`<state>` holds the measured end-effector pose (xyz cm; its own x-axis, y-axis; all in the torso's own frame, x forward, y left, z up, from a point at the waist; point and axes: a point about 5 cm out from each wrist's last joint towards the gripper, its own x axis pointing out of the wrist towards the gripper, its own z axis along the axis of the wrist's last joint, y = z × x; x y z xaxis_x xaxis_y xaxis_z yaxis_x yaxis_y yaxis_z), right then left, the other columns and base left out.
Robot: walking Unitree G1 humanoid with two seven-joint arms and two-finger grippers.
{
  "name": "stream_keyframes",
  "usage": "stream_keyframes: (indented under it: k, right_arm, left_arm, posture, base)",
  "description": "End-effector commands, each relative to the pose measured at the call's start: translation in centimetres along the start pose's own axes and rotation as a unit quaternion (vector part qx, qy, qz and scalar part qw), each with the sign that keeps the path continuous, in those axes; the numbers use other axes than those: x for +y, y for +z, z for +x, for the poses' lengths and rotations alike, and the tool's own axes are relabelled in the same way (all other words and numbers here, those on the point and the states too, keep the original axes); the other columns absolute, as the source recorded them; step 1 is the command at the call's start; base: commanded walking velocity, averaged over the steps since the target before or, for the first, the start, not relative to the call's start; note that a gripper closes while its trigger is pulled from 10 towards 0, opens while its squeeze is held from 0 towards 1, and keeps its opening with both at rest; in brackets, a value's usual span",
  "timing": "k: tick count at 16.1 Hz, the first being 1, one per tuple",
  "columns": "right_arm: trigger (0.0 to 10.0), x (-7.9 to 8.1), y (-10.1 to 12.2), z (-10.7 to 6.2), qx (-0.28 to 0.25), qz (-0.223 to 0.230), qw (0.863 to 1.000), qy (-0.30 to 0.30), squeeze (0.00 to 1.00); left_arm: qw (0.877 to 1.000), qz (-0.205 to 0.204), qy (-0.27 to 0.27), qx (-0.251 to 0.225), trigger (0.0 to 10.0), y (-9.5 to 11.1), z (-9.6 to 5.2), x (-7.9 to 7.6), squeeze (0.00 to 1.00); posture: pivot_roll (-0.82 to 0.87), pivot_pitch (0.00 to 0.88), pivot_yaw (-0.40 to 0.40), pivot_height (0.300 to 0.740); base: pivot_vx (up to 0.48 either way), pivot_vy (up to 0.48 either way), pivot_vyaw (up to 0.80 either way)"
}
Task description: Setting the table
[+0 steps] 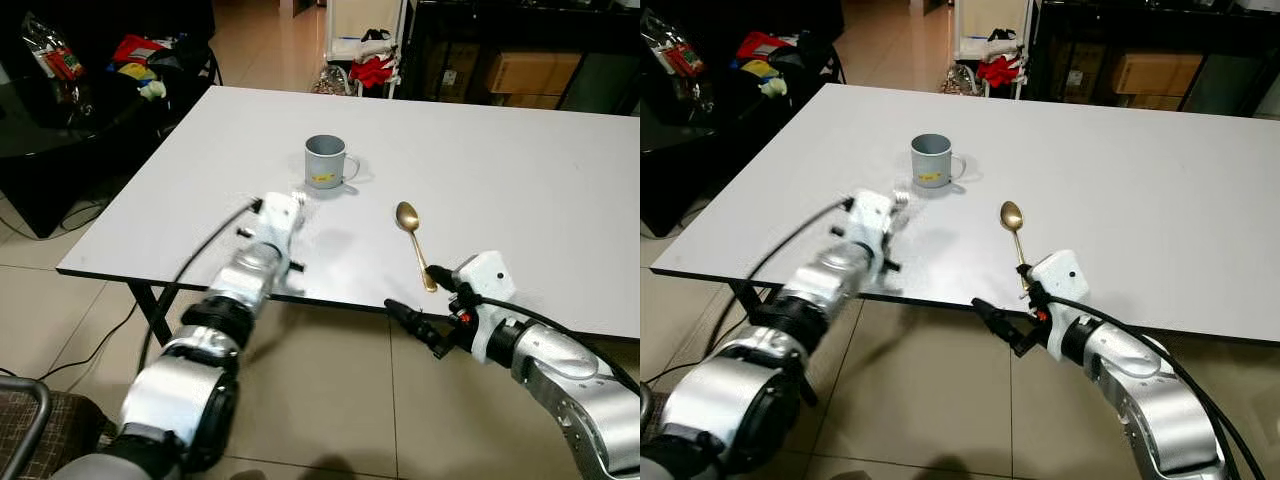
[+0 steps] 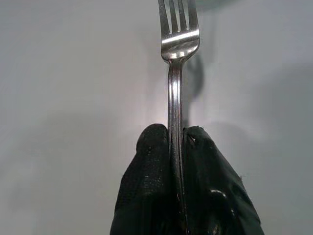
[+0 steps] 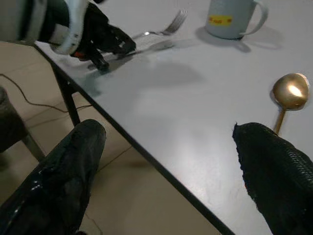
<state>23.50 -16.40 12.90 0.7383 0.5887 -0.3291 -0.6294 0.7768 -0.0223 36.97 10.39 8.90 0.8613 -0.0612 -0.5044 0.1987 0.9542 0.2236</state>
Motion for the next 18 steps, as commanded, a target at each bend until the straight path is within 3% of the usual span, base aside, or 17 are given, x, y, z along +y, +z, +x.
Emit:
stream_keyframes:
  k: [1, 4, 13, 14, 15, 16, 18]
  right_arm:
    - [10.0, 0.3, 0.2, -0.2, 0.000, -0.010, 1.000, 0.008, 0.00]
    - [10.0, 0.4, 0.1, -0.5, 0.003, -0.014, 1.000, 0.009, 0.00]
    - [10.0, 0.3, 0.4, -0.5, 0.006, -0.023, 1.000, 0.016, 0.00]
    - [10.0, 0.4, 0.5, -0.6, 0.006, -0.025, 1.000, 0.015, 0.00]
    - [10.0, 0.4, 0.5, -0.7, 0.005, -0.025, 1.000, 0.014, 0.00]
    - [10.0, 0.4, 0.5, -0.8, 0.006, -0.025, 1.000, 0.011, 0.00]
    - [10.0, 0.5, 0.4, -0.9, 0.006, -0.023, 1.000, 0.009, 0.00]
  left_arm:
    - [0.999, 0.018, 0.040, 0.003, 10.0, 0.2, 0.1, 0.6, 0.00]
    - [0.996, 0.026, 0.082, 0.010, 10.0, -0.3, 0.2, 1.3, 0.00]
    - [0.998, 0.021, 0.061, 0.005, 10.0, -0.2, 0.3, 0.0, 0.00]
    - [0.998, 0.019, 0.060, 0.004, 10.0, -0.3, 0.3, 0.0, 0.31]
    - [0.998, 0.020, 0.062, 0.005, 10.0, -0.3, 0.3, 0.1, 0.80]
    - [0.998, 0.023, 0.066, 0.005, 10.0, -0.3, 0.3, 0.3, 1.00]
    - [0.997, 0.022, 0.068, 0.003, 10.0, -0.2, 0.3, 0.4, 1.00]
  posture:
    - [-0.05, 0.000, 0.028, 0.740]
    - [-0.05, 0.000, 0.026, 0.740]
    - [-0.07, 0.000, 0.022, 0.740]
    - [-0.08, 0.000, 0.028, 0.740]
    - [-0.09, 0.000, 0.034, 0.740]
    - [-0.09, 0.000, 0.037, 0.740]
    - [-0.09, 0.000, 0.042, 0.740]
  base:
    - [0.000, 0.000, 0.00]
    - [0.000, 0.000, 0.00]
    - [0.000, 0.000, 0.00]
    - [0.000, 0.000, 0.00]
    - [0.000, 0.000, 0.00]
    - [0.000, 0.000, 0.00]
    - [0.000, 0.000, 0.00]
